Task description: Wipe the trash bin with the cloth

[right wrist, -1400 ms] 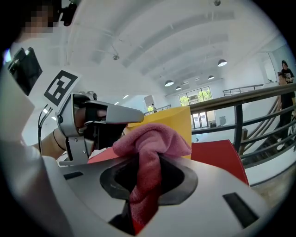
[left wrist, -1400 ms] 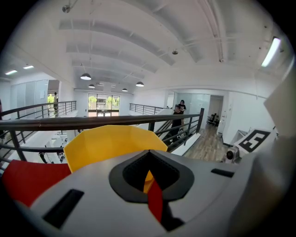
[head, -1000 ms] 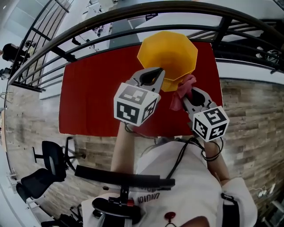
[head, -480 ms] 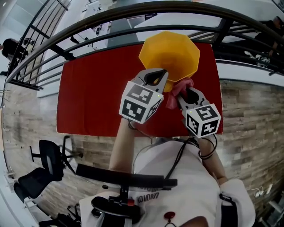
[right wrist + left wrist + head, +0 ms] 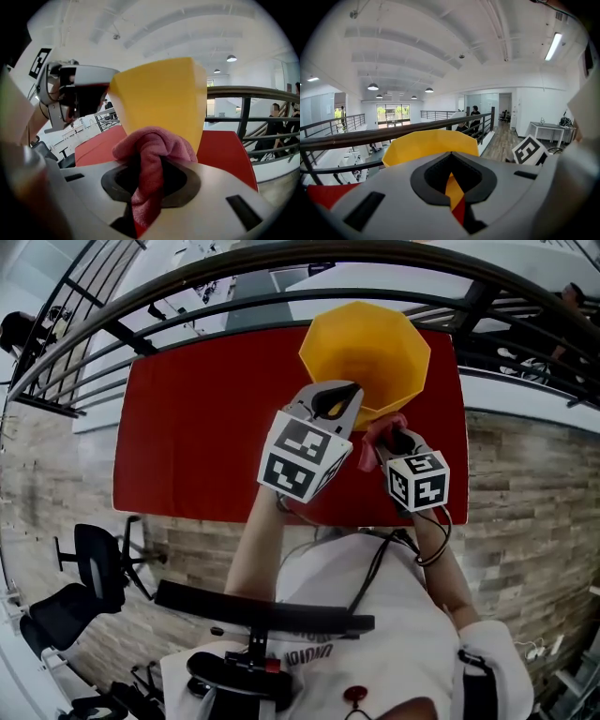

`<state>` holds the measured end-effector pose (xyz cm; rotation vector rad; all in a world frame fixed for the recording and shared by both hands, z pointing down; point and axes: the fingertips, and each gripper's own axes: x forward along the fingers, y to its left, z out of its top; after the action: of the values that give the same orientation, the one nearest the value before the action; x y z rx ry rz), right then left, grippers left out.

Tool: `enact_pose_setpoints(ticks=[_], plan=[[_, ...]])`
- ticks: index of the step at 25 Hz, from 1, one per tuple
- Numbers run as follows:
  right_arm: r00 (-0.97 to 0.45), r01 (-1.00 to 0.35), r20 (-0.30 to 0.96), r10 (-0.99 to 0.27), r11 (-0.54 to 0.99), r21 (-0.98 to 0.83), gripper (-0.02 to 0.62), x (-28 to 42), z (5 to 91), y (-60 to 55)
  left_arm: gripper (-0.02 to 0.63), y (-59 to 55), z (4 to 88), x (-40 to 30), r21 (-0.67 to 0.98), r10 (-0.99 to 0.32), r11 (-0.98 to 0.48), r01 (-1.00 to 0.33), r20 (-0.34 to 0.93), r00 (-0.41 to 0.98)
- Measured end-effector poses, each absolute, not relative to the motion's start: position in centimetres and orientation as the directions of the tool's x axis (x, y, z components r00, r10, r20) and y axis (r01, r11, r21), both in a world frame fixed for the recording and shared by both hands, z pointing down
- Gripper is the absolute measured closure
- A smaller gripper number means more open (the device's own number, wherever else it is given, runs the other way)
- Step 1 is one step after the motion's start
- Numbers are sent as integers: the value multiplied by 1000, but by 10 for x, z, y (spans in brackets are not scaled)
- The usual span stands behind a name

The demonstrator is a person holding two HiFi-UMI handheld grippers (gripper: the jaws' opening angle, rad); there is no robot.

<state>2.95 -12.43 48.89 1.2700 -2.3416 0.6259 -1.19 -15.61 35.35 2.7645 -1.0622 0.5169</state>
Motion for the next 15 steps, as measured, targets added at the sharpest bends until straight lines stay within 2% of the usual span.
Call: enact_pose_setpoints(ticks=[15], plan=[[-449,-863,711,-541,469,-187,497,27,584,-132,603,-157,355,-14,2,-625,-745,-667,345,700]])
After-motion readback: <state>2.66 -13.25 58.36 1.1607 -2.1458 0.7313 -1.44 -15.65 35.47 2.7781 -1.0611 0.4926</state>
